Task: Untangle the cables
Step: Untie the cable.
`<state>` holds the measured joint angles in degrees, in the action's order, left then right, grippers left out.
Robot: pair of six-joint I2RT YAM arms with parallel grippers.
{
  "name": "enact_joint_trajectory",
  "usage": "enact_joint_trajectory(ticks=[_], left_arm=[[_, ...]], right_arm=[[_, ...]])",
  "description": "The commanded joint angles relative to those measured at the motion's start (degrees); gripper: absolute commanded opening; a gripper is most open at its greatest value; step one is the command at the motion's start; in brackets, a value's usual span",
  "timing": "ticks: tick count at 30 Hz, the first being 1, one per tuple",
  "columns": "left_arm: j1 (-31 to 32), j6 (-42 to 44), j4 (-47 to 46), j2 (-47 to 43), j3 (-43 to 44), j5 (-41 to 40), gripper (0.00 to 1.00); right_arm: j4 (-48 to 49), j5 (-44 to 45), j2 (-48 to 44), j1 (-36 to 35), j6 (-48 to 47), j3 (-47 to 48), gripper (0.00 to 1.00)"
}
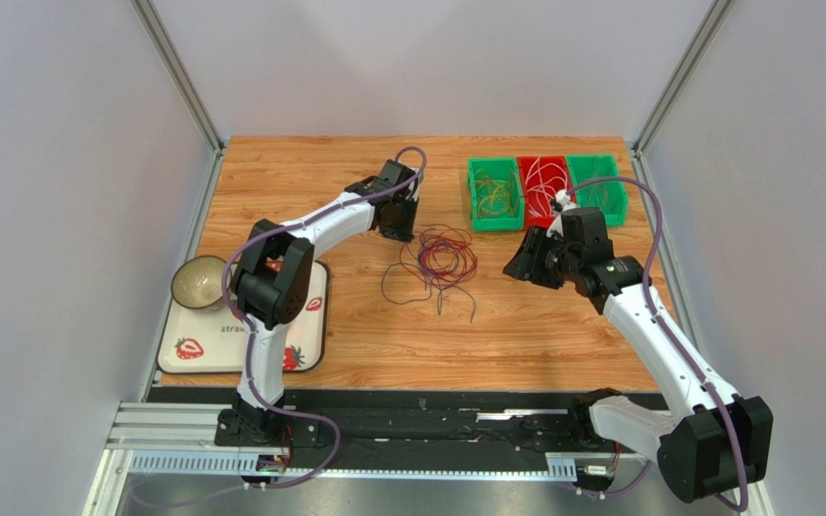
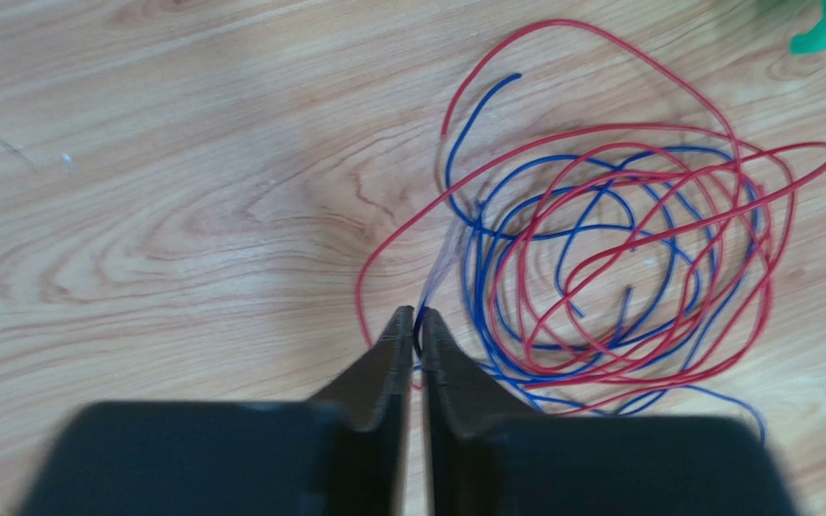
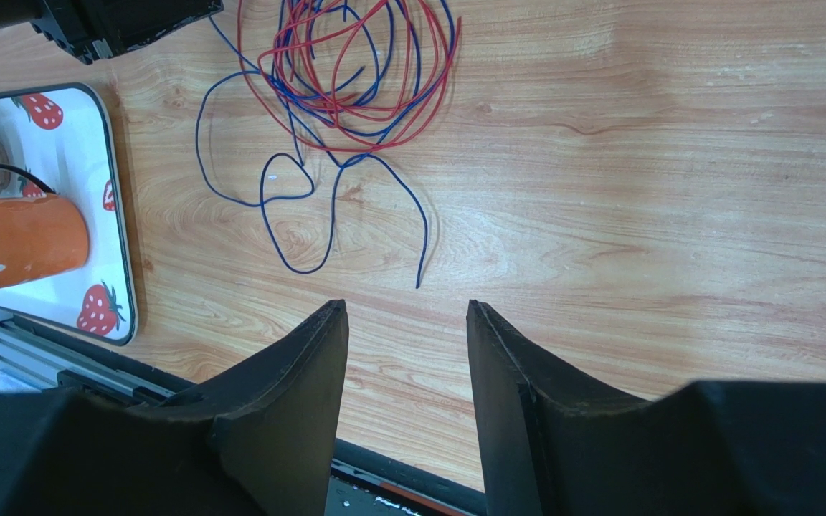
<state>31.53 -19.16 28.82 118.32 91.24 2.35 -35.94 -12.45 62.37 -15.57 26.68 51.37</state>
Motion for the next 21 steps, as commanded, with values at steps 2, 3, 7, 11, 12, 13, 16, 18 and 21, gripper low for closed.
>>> enact_joint_trajectory(ticks=[2, 3, 7, 11, 12, 13, 16, 18, 21], left_arm=[[0.0, 0.3, -0.3, -0.2, 3.2, 3.8, 0.0], [0.0, 0.3, 0.2, -0.4, 3.8, 4.0, 0.0], [0.0, 0.3, 2.4, -4.9, 5.0, 4.0, 0.0], [0.0, 1.0, 7.5, -10.4, 7.4, 3.5, 0.0], [0.0, 1.1, 8.4, -11.5, 8.5, 3.4, 0.0], [0.0, 1.1, 10.0, -13.8, 9.1, 3.1, 0.0], [0.0, 1.5, 13.0, -18.3, 11.6, 2.9, 0.0], [0.0, 1.6, 14.1, -20.4, 13.5, 3.5, 0.0], [0.0, 1.2, 16.1, -24.9, 16.5, 5.6, 0.0]], right_arm=[[0.5, 0.0, -1.5, -0.2, -1.0, -0.3, 0.48], [0.5, 0.0, -1.7, -0.2, -0.9, -0.2, 0.48], [0.2, 0.0, -2.6, -0.2, -0.5, 0.0, 0.48], [0.1, -0.6, -3.3, -0.3, 0.1, 0.6, 0.48], [0.2, -0.7, -3.4, -0.2, 0.4, 0.6, 0.48], [0.2, -1.1, -3.5, -0.2, 0.5, 0.7, 0.48], [0.2, -1.8, -3.8, -0.2, 1.2, 0.9, 0.48], [0.2, -2.1, -4.2, -0.3, 1.6, 1.3, 0.48], [-0.4, -2.4, -5.0, -0.4, 2.1, 1.6, 0.48]])
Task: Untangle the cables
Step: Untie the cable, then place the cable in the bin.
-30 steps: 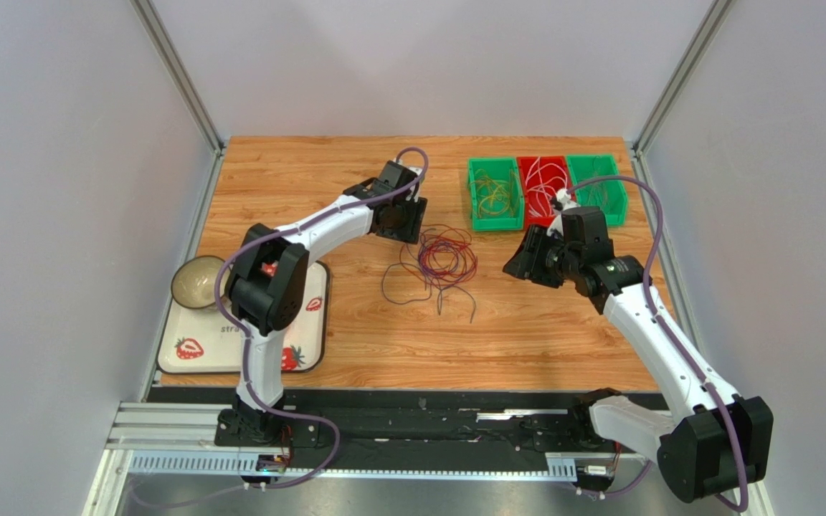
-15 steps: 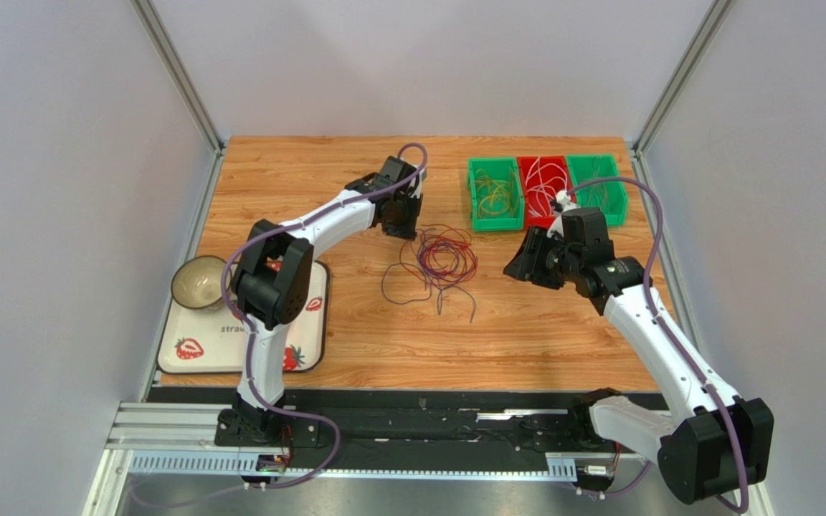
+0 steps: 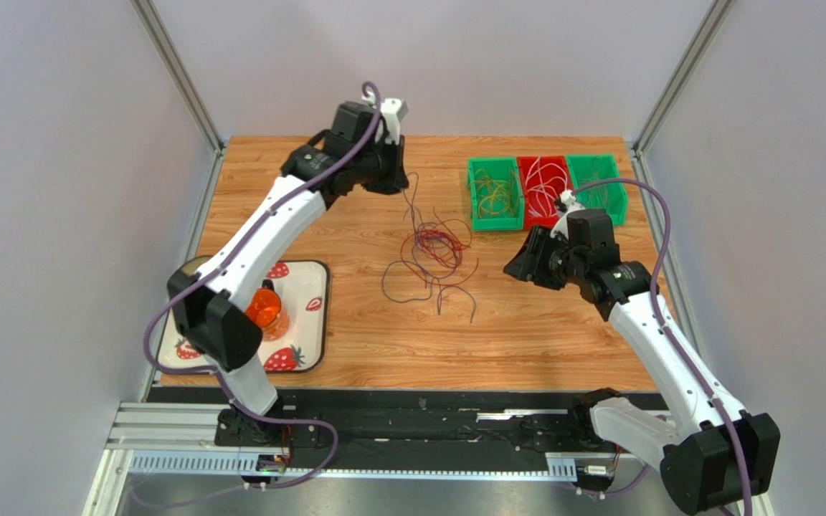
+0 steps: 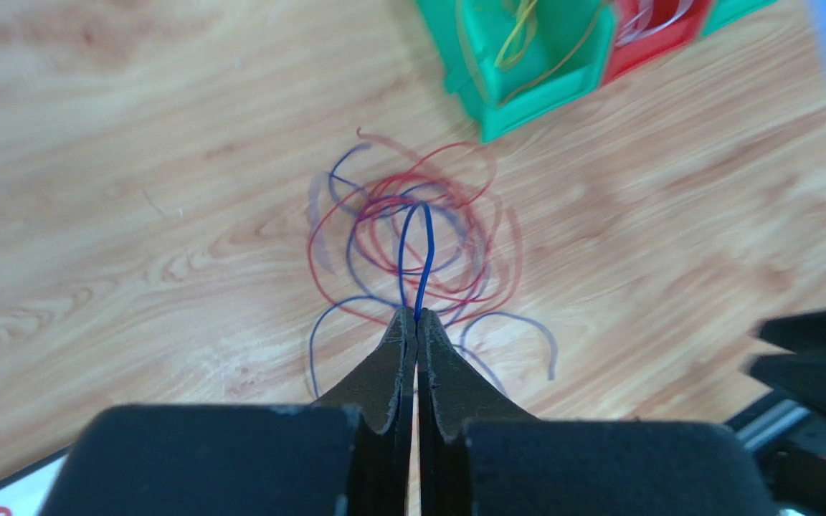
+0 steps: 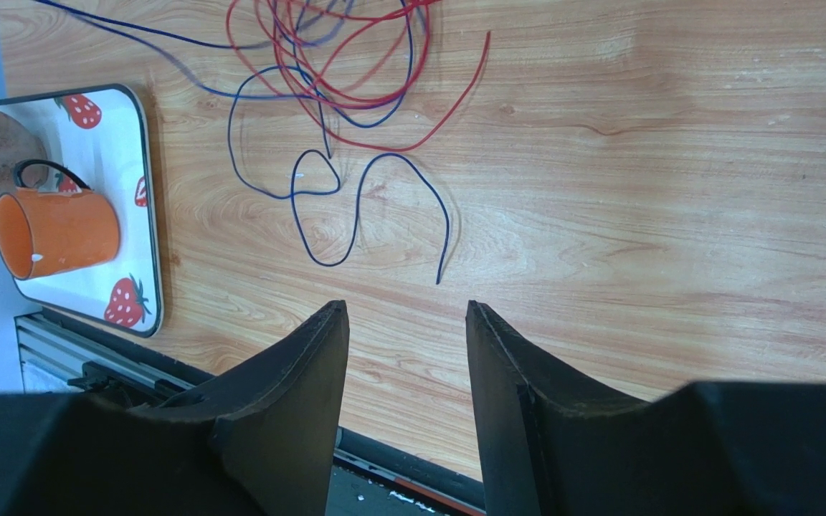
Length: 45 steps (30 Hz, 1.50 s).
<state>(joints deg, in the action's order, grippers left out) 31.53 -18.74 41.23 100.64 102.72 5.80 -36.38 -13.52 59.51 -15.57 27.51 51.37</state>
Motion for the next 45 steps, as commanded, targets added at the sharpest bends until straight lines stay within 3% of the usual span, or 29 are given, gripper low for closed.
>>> enact_joint_trajectory(ticks=[1, 12, 20, 27, 31, 39, 42, 45], left_arm=[[0.0, 0.4, 4.5, -8.1, 5.7, 2.5, 0.0], [0.1, 1.5, -1.3, -20.9, 14.0, 14.5, 0.0], [0.1, -4.9, -10.5, -24.7, 19.8, 24.3, 0.0], [0.1, -9.9, -18.2, -25.1, 19.8, 31.5, 0.0], [0.1, -10.3, -19.4, -26.7, 13.7, 30.9, 0.0], [0.1, -10.3, -26.2, -31.6, -9.1, 32.1, 0.0], [0.1, -9.6, -28.0, -32.3, -15.6, 34.2, 0.0], [0.1, -8.2, -28.2, -32.2, -19.1, 36.6, 0.0]], right_arm=[[-0.2, -1.3, -2.4, -0.4, 1.4, 1.9, 0.48], [-3.5, -1.6, -6.1, -0.9, 2.5, 4.4, 0.48], [-6.5, -0.3, -8.8, -1.0, 2.4, 7.2, 0.48], [-9.2, 2.4, -11.2, -1.1, 1.8, 10.6, 0.48], [-10.4, 4.6, -13.3, -1.0, 1.8, 11.4, 0.48], [-14.2, 13.0, -16.4, -1.0, -0.6, 13.8, 0.48], [-12.7, 9.8, -17.1, -1.0, -2.2, 13.4, 0.48], [-8.3, -0.6, -17.6, -1.0, -4.8, 13.0, 0.5]])
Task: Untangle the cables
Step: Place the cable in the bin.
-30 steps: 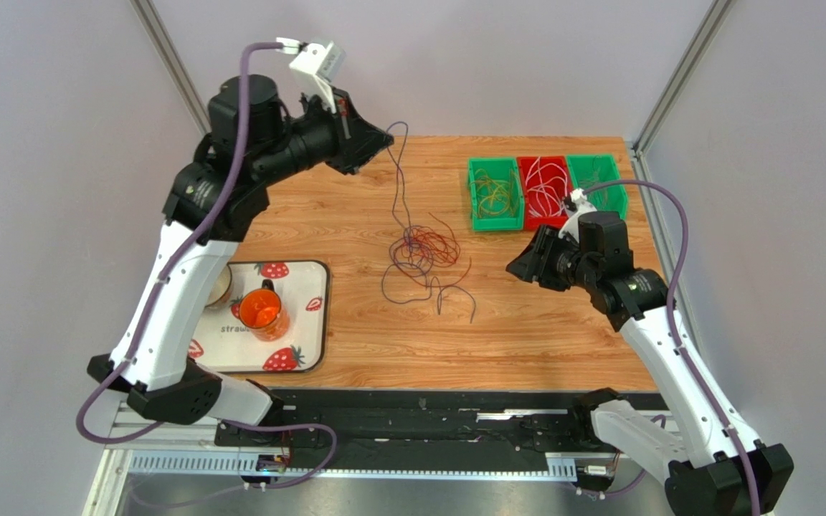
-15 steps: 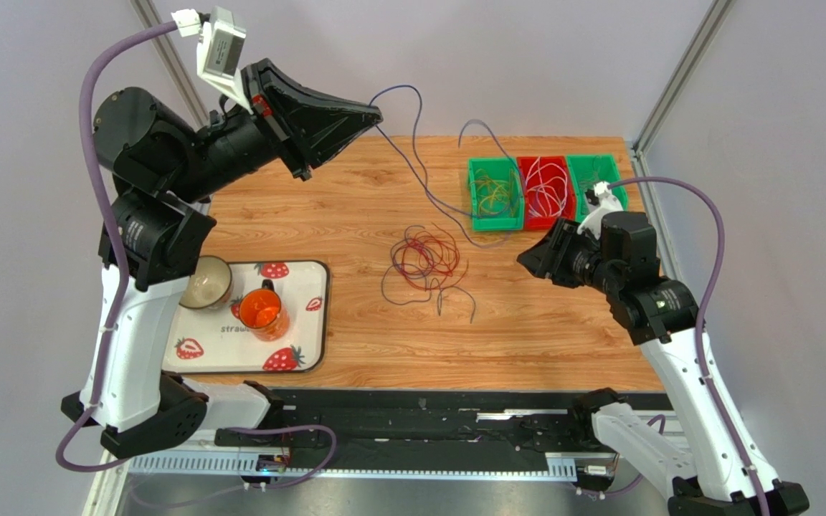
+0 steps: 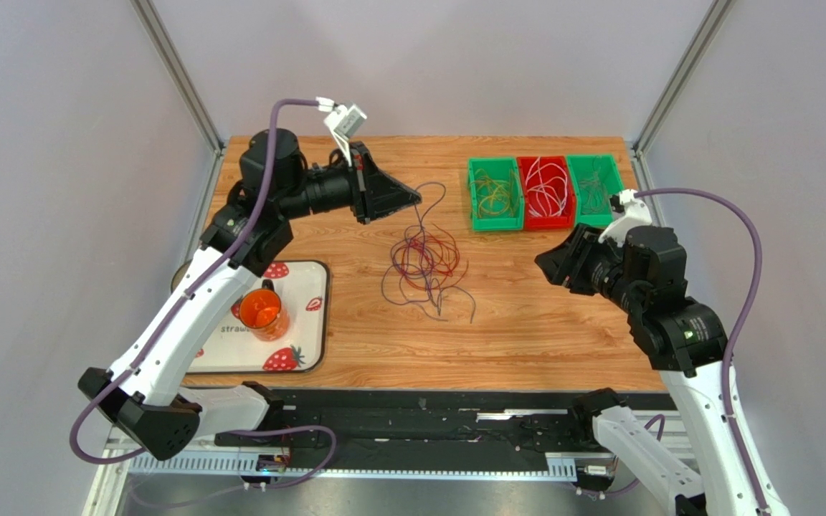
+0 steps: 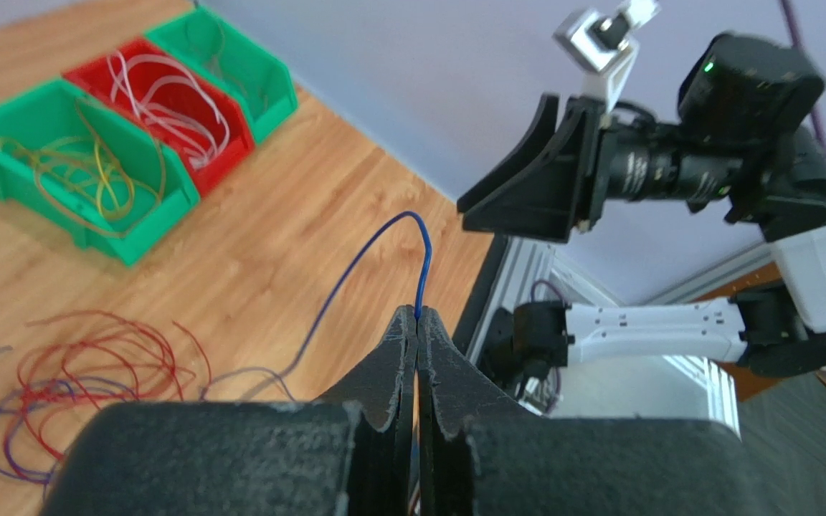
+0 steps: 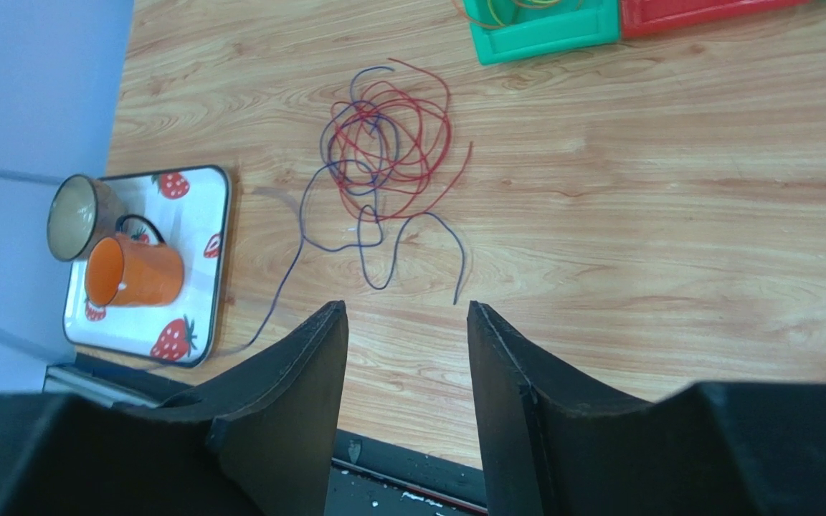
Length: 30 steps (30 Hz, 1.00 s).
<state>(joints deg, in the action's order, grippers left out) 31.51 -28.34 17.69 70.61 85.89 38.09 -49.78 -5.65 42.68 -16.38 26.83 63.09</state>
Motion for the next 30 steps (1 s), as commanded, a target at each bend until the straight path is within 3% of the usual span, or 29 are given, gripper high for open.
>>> enact_joint_trajectory(ticks=[1, 4, 10, 22, 30], left_arm=[[0.1, 1.8, -4.8, -2.0, -2.8, 6.0, 0.0], [0.1, 1.9, -5.3, -1.1, -3.6, 11.0, 0.0], [0.1, 1.9, -5.3, 0.8, -2.4, 17.5, 0.0], [1.4, -2.7, -10.7, 2.7, -2.1, 21.1, 0.0], [2.7, -3.7, -11.9, 4.0, -1.1, 20.9, 0.0]], right_arm=[[7.4, -14.2, -0.8, -0.1, -4.8, 1.4, 0.5], [11.9, -24.4, -0.7, -0.2, -5.6, 1.8, 0.52], [21.5, -36.0, -0.2, -0.2, -4.6, 2.6, 0.55], [29.4, -46.9, 6.6, -0.2, -4.5, 10.2, 0.56], [32.1, -49.1, 10.6, -0.7, -4.2, 11.7, 0.56]])
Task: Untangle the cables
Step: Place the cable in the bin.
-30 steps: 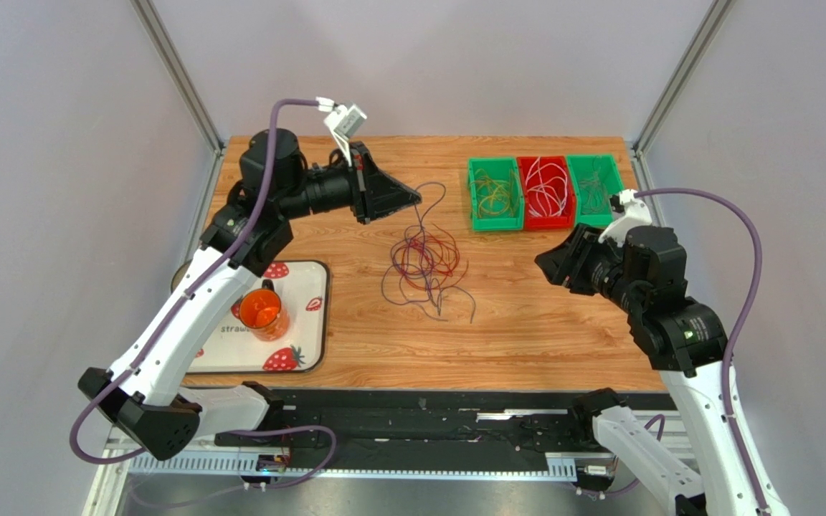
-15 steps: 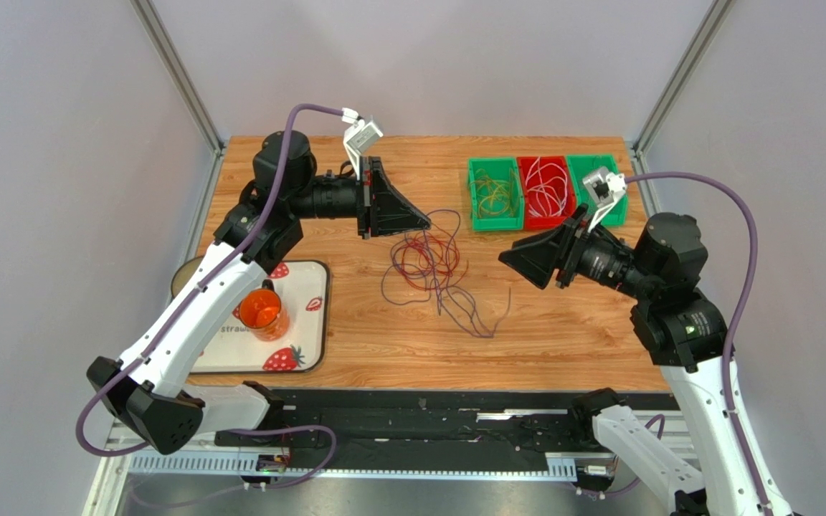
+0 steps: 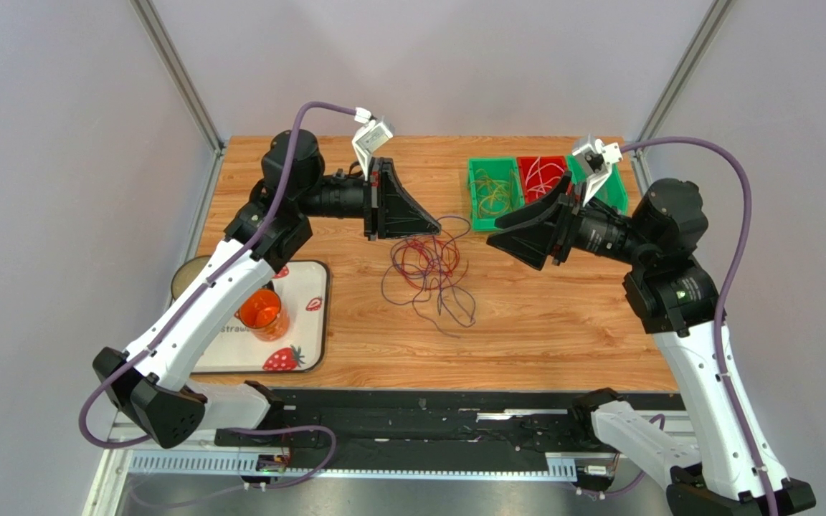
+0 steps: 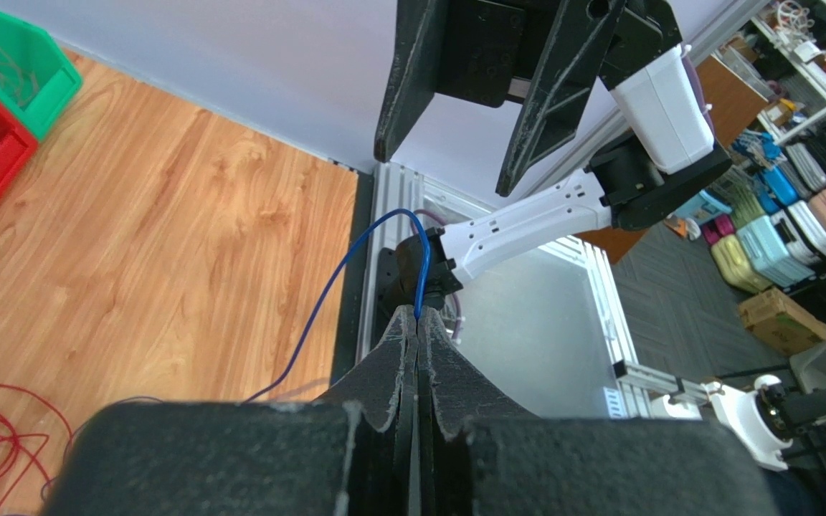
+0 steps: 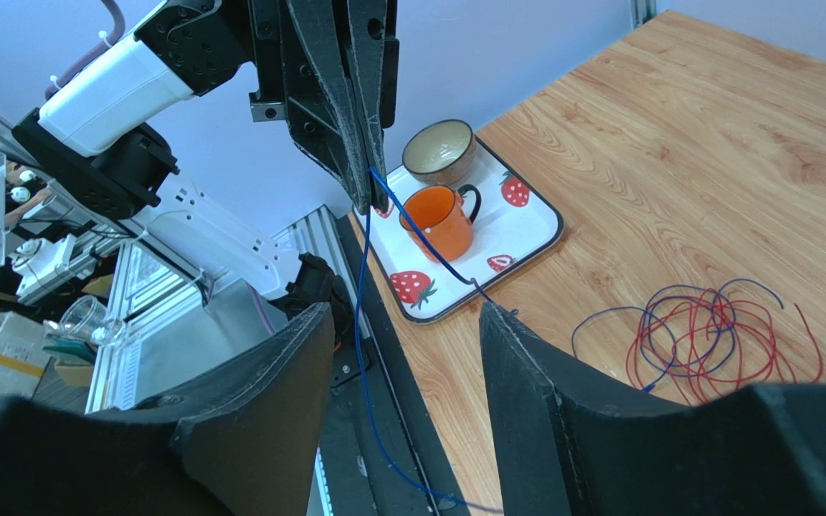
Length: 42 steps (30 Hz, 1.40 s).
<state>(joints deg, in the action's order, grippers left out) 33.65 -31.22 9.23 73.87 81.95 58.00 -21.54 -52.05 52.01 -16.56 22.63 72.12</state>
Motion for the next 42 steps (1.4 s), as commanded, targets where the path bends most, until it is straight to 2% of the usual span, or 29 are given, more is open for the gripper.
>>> enact_joint_trajectory(ticks=[1, 20, 22, 25, 28, 29, 31, 32, 33, 34, 36, 37, 40, 42], left_arm=[[0.6, -0.9, -3.5, 0.9, 2.9, 1.1, 0.0], [1.9, -1.6, -4.0, 3.1, 5.2, 1.3, 0.0], [1.9, -1.7, -4.0, 3.2, 5.3, 1.2, 0.0], [2.0, -1.8, -4.1, 3.4, 5.5, 1.2, 0.0], [2.0, -1.8, -4.2, 3.5, 5.5, 1.2, 0.0], [2.0, -1.7, -4.1, 3.5, 5.5, 1.0, 0.0], [2.1, -1.5, -3.3, 3.4, 5.5, 0.6, 0.0], [2.0, 0.7, -0.5, 3.2, 5.7, -0.5, 0.04], [2.1, 2.0, 1.4, 3.0, 5.8, -2.3, 0.14], [2.0, 3.3, 3.2, 2.8, 5.8, -3.3, 0.41], [2.1, 6.1, 7.4, 1.1, 5.1, -7.3, 0.6], [2.1, 6.9, 8.3, 0.3, 3.5, -8.6, 0.76], [2.0, 9.0, 11.9, -4.2, 0.2, -13.9, 0.85], [2.1, 10.4, 15.8, -6.2, -1.9, -18.1, 0.86]], right_arm=[[3.9, -3.3, 1.7, -0.8, -0.3, 3.2, 0.56], [0.6, -0.9, 8.2, -5.0, -6.9, 8.0, 0.56], [0.3, -0.8, 8.5, -5.6, -7.4, 7.9, 0.51], [0.0, -0.2, 8.5, -6.6, -8.0, 7.6, 0.37], [-0.4, 0.5, 8.6, -7.2, -8.6, 7.8, 0.15], [-0.5, 1.0, 8.5, -7.3, -8.7, 7.9, 0.0], [-0.5, 2.1, 8.2, -7.3, -8.6, 7.9, 0.0], [-0.9, 4.5, 7.7, -7.3, -8.1, 8.4, 0.0], [-1.2, 5.6, 7.6, -7.3, -8.1, 9.2, 0.0], [-2.4, 9.1, 7.6, -7.3, -8.1, 9.6, 0.0], [-3.5, 12.9, 7.6, -7.3, -8.4, 11.0, 0.0], [-4.7, 16.4, 7.7, -7.3, -8.6, 11.5, 0.0], [-7.3, 23.3, 7.7, -7.2, -9.7, 13.0, 0.0], [-8.9, 27.0, 7.9, -7.3, -10.8, 13.7, 0.0]])
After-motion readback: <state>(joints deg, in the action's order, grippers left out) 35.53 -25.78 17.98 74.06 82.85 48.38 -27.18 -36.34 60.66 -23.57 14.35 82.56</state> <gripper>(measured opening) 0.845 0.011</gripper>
